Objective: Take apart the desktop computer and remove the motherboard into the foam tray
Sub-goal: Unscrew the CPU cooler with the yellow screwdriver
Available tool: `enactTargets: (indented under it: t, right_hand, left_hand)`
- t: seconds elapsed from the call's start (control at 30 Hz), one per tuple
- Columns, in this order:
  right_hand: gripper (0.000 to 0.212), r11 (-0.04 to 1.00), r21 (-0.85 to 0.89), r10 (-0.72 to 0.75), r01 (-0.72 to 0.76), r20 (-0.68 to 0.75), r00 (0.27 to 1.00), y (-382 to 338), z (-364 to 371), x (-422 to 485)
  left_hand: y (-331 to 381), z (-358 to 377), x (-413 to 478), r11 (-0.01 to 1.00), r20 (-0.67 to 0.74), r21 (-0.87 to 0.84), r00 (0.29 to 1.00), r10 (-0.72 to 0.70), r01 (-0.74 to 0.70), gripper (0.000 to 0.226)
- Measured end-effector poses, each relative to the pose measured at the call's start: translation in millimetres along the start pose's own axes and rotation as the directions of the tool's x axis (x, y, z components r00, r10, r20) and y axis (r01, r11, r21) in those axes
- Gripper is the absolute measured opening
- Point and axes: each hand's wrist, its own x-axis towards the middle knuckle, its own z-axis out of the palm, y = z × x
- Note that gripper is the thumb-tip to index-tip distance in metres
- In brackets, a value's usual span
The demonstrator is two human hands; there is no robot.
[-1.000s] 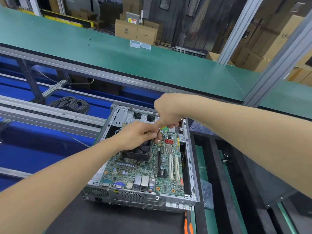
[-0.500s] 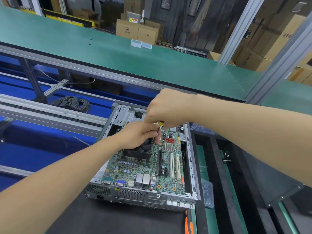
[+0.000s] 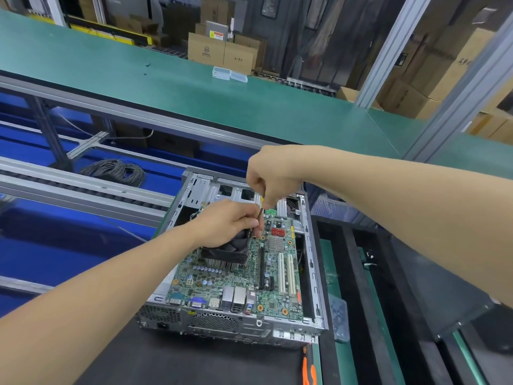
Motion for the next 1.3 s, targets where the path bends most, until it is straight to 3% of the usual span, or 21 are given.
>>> enactTargets:
  t: [0.1,0.17,0.27,0.33,0.43,0.5,0.57,0.63,0.7,0.83,0.93,1.0,1.13,1.3]
  right_hand:
    - [0.02,0.964,-0.159,-0.239,0.214,-0.16,0.958,4,7,-8]
    - [0.019,0.875,-0.393,-0.391,0.282,-0.233,0.891,3,13,-9]
    - [0.021,0.706,-0.643,-0.528,0.297,-0.198,0.826,-1,19,-8]
    - [0.014,0.78,-0.559,-0.461,0.281,-0.209,0.862,-1,17,-12]
    - [0.05,0.994,-0.099,-0.072,0.05,-0.227,0.971,-5,11,-16]
    - [0.07,0.949,0.232,0.214,-0.213,0.023,0.977,-11,8,-11]
    - [0.061,0.867,0.337,0.296,-0.368,0.246,0.923,-16,4,-5]
    - [0.043,0.878,0.305,0.301,-0.368,0.246,0.921,-20,1,-4]
    - [0.03,0.941,0.182,0.26,-0.286,0.154,0.953,-20,2,-3]
    - [0.023,0.998,-0.053,0.028,-0.033,-0.084,0.996,-17,9,-7]
    - [0.018,0.938,-0.313,-0.224,0.146,-0.23,0.947,-14,13,-11]
    - [0.025,0.865,-0.461,-0.337,0.201,-0.234,0.912,-12,17,-12]
    - [0.016,0.908,-0.386,-0.281,0.161,-0.28,0.918,-2,17,-20]
    - [0.021,0.986,-0.023,-0.155,0.163,-0.455,0.877,0,-8,-48]
  left_hand:
    - [2,-1,0,1.0,0.024,-0.02,1.0,-0.019,0.02,0.02]
    - [1,-1,-1,0.999,0.027,-0.035,0.999,-0.029,0.03,0.021]
    - [-1,0,0,0.998,0.031,-0.025,0.997,-0.064,0.065,0.024]
    - [-3,1,0,0.998,0.017,-0.03,0.998,-0.062,0.062,0.025]
    - [0,1,0,0.998,0.003,-0.04,0.999,-0.049,0.049,0.023]
    - [0,1,0,0.999,-0.002,-0.009,0.999,-0.035,0.035,0.022]
    - [-1,2,1,0.999,0.015,0.024,0.999,-0.035,0.034,0.023]
    - [-3,3,3,0.998,0.025,0.034,0.998,-0.052,0.051,0.022]
    - [-5,3,3,0.998,0.014,0.018,0.998,-0.06,0.06,0.022]
    - [-5,4,3,0.999,-0.01,-0.002,0.999,-0.045,0.045,0.02]
    - [-5,3,4,0.999,0.029,-0.009,0.998,-0.047,0.048,0.021]
    - [-6,2,5,0.999,0.05,0.016,0.998,-0.043,0.042,0.021]
    - [-1,1,2,0.996,0.021,-0.09,1.0,-0.02,0.022,0.015]
    - [-9,-13,-6,0.983,0.006,-0.18,0.999,-0.043,0.043,0.019]
